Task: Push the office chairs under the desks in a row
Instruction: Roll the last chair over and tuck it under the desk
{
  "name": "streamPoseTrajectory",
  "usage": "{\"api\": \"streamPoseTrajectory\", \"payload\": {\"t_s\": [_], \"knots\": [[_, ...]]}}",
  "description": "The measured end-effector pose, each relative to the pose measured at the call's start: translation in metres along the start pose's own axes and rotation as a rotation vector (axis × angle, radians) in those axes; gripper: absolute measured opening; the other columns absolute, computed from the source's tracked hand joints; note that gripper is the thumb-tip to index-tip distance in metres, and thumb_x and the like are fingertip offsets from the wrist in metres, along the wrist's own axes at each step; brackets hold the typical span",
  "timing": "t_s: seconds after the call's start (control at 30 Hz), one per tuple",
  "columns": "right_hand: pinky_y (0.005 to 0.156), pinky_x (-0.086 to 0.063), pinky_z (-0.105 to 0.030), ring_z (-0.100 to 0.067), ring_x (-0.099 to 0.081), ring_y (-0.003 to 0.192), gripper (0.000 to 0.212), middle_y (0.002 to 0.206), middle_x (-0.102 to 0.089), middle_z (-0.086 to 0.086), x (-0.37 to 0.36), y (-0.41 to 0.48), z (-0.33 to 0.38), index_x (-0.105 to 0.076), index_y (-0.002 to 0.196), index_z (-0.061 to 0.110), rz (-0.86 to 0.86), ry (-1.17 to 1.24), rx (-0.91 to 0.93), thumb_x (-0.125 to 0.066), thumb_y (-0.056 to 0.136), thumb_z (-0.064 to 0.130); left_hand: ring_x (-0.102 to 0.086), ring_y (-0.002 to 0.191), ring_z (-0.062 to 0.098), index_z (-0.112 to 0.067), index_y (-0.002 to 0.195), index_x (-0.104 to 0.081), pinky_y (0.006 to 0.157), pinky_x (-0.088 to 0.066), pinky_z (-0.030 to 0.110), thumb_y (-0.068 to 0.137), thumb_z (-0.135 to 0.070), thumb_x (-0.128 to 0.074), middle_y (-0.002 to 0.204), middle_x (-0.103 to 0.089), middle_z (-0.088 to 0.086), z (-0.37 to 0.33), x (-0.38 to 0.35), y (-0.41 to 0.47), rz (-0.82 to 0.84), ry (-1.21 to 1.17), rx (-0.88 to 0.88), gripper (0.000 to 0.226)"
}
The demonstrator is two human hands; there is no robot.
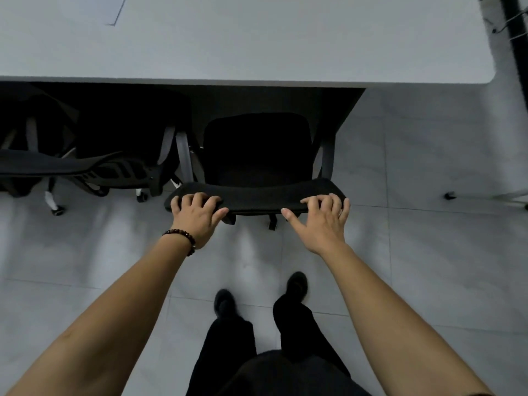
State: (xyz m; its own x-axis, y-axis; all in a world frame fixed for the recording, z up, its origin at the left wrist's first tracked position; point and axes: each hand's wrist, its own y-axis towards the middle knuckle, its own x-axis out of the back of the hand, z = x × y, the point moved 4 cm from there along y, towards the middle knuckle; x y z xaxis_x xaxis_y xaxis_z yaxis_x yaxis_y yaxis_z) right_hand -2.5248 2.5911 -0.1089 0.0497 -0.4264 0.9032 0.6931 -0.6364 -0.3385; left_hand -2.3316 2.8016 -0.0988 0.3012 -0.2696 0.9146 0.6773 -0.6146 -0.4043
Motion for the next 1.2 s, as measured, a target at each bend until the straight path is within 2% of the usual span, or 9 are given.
{"api": "streamPoseTrajectory", "payload": {"t_s": [0.2,0.33,0.57,0.73,0.93,1.2], "knots": [[0.118,0.006,-0.052,-0.030,-0.017,0.141,0.079,0.140,-0.041,-0.009,0.024,0.051,-0.013,-0.049,0.130,0.029,-0.038,-0.020,0.011,-0.022,0.081,0.085,-0.030,0.127,0.032,-0.030,0.134,-0.043,0.110,-0.011,0.057,0.096,-0.055,-0.020,0.134,-0.044,0.003,-0.018,0.017,0.044,-0.017,-0.021,-0.020,0.050],[0.118,0.007,-0.051,-0.028,-0.015,0.143,0.078,0.143,-0.040,-0.009,0.033,0.069,-0.017,-0.049,0.131,0.030,-0.003,-0.014,-0.012,-0.023,0.081,0.084,-0.032,0.124,0.034,-0.028,0.133,-0.043,0.109,-0.011,0.057,0.097,-0.054,-0.020,0.131,-0.045,0.006,-0.024,0.024,0.063,-0.020,-0.029,-0.038,0.049],[0.118,0.007,-0.053,-0.028,-0.015,0.141,0.078,0.141,-0.039,-0.007,0.024,0.064,-0.008,-0.047,0.131,0.027,-0.030,-0.020,-0.061,-0.021,0.083,0.082,-0.036,0.123,0.033,-0.028,0.131,-0.046,0.110,-0.010,0.055,0.096,-0.055,-0.019,0.129,-0.047,0.006,-0.017,0.032,0.074,-0.047,-0.022,-0.098,0.052],[0.117,0.009,-0.053,-0.029,-0.012,0.142,0.075,0.142,-0.036,-0.007,0.024,0.067,-0.006,-0.044,0.132,0.026,-0.028,-0.035,-0.085,-0.021,0.085,0.080,-0.037,0.121,0.032,-0.028,0.128,-0.047,0.110,-0.013,0.054,0.091,-0.058,-0.010,0.125,-0.049,0.005,-0.016,0.037,0.081,-0.055,-0.021,-0.126,0.061],[0.117,0.009,-0.053,-0.027,-0.006,0.146,0.076,0.151,-0.030,-0.007,0.028,0.059,-0.005,-0.040,0.138,0.030,0.053,-0.024,-0.126,-0.019,0.085,0.081,-0.038,0.121,0.033,-0.026,0.129,-0.045,0.110,-0.013,0.056,0.095,-0.056,-0.015,0.126,-0.048,0.007,-0.018,0.036,0.076,0.013,-0.007,-0.116,0.054],[0.117,0.010,-0.053,-0.026,-0.002,0.147,0.077,0.152,-0.029,-0.006,0.021,0.039,-0.009,-0.040,0.138,0.031,0.056,-0.010,-0.113,-0.019,0.084,0.081,-0.036,0.122,0.032,-0.028,0.128,-0.046,0.110,-0.012,0.055,0.095,-0.056,-0.018,0.126,-0.048,0.005,-0.019,0.024,0.058,0.007,-0.007,-0.105,0.051]]}}
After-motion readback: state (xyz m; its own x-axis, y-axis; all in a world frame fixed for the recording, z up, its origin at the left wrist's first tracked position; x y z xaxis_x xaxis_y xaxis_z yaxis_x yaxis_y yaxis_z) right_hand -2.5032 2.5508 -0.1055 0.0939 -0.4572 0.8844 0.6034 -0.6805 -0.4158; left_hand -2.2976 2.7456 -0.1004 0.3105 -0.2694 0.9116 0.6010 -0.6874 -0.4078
